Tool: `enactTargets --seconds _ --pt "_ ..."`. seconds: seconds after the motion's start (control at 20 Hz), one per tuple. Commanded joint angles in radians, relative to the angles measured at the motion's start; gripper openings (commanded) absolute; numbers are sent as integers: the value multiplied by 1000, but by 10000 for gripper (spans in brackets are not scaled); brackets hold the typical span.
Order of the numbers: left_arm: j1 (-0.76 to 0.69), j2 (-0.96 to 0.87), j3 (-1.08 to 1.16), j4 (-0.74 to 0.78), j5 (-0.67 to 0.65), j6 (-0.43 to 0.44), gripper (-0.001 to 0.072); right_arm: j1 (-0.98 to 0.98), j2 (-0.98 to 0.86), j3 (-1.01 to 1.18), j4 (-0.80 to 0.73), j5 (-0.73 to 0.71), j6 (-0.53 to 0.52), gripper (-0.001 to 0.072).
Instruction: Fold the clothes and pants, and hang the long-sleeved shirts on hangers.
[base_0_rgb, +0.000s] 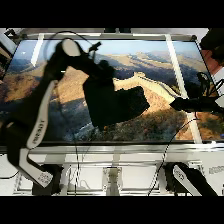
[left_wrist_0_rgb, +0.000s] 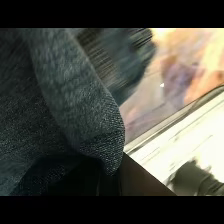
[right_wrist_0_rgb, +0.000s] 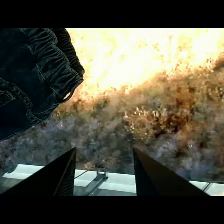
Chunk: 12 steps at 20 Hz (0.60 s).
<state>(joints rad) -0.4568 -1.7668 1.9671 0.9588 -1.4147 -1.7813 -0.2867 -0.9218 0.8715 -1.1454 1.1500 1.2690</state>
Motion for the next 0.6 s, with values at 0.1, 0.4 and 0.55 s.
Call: enactTargets --seconds 0.1,0.4,0.55 --pt "-103 -165 95 -151 193 -2 27 0 0 0 0 -1 0 398" --pt "-156 -224 94 -280 323 96 27 0 -4 0 -3 -21 0 397" --pt "-180 -250 94 -309 349 110 67 0 -4 0 -3 -21 0 398"
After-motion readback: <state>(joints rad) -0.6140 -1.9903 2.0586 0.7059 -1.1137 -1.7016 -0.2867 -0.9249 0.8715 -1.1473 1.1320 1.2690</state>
